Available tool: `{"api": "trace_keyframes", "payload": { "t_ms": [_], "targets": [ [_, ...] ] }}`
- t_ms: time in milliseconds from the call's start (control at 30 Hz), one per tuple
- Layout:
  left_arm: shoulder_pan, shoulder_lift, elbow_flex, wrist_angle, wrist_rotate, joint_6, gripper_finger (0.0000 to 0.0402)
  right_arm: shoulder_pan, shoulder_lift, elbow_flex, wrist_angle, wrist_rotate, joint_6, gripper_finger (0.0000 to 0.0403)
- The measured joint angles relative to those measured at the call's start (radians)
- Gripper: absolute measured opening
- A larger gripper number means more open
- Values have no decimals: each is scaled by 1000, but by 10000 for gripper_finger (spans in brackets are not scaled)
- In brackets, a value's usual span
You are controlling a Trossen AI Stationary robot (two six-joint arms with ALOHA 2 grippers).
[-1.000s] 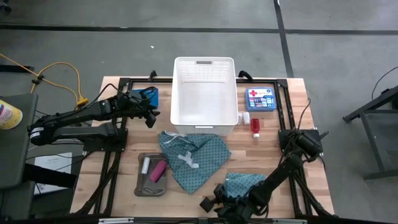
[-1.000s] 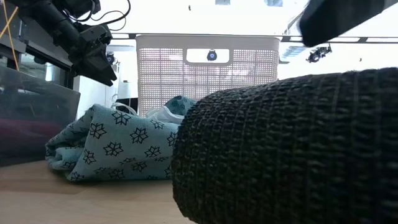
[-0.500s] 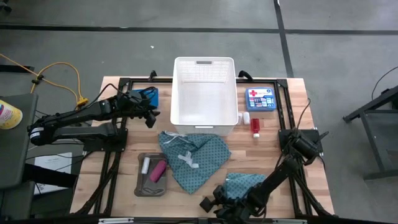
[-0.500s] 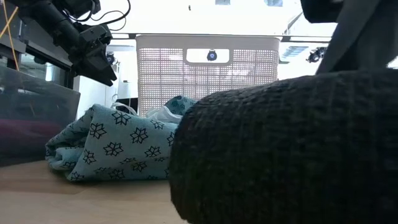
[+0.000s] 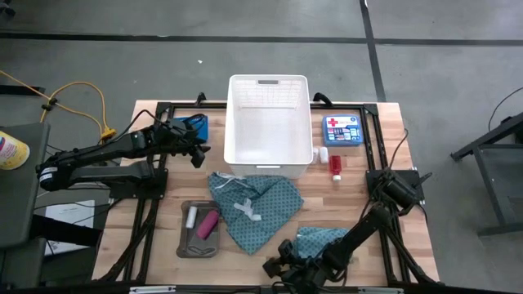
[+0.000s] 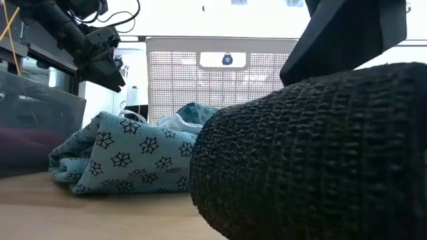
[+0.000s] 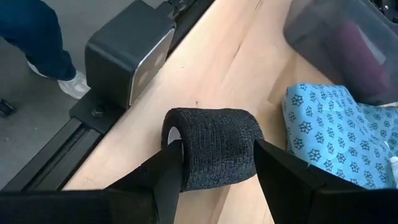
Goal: Pick & place medical supplies in basket/bin
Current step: Put the black bandage into the black bin
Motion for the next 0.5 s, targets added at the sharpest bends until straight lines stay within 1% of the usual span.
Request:
{"api": "trace_keyframes", "payload": {
  "t_ms": [267,333,433,500],
  "targets": [
    [0,0,0,0,0,-3,175,-10,28,3,26,-18,-15,185],
    [0,0,0,0,0,-3,175,-9,31,1,19,13,-29,185],
    [0,0,0,0,0,-2,175,-9,31,1,17,32,-25,185],
    [0,0,0,0,0,1,175,-9,32,0,20,70,-24,185]
  ]
}}
